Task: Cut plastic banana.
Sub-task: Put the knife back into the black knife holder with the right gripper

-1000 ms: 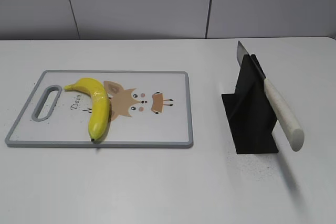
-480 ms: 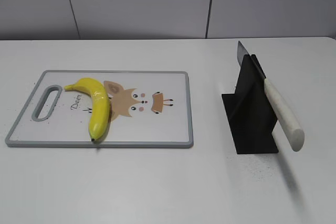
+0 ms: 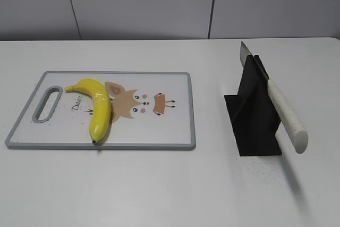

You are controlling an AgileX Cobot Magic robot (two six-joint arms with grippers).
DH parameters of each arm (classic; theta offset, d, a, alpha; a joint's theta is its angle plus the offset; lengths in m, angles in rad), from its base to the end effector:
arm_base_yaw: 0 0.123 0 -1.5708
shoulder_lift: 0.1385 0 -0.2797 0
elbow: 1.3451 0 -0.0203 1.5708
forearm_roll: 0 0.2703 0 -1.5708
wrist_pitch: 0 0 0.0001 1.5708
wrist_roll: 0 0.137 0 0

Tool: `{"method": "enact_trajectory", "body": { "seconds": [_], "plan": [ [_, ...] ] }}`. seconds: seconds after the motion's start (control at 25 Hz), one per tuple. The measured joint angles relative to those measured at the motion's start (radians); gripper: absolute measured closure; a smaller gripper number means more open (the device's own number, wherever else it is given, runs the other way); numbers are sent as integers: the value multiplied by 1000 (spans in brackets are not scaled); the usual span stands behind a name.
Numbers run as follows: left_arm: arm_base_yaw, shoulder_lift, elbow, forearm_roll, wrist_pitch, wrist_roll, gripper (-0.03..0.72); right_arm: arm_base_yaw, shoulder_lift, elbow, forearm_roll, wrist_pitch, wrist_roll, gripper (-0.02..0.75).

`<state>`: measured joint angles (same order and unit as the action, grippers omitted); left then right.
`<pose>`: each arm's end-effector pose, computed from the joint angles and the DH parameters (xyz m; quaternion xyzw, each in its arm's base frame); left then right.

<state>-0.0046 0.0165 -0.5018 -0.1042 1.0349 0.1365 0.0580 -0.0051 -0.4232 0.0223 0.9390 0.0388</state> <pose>0.0620 -0.0125 0.2690 0.0608 0.8470 -0.0173 0.5278 0.0725 0.0067 0.2547 -0.0074 0.8398 0.0374 0.5415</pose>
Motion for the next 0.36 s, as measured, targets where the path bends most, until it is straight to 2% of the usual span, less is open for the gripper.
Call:
{"method": "enact_trajectory", "body": {
  "seconds": [0.36],
  "plan": [
    [0, 0, 0, 0, 0, 0, 447, 0, 0, 0, 0, 0, 0, 166]
  ]
}}
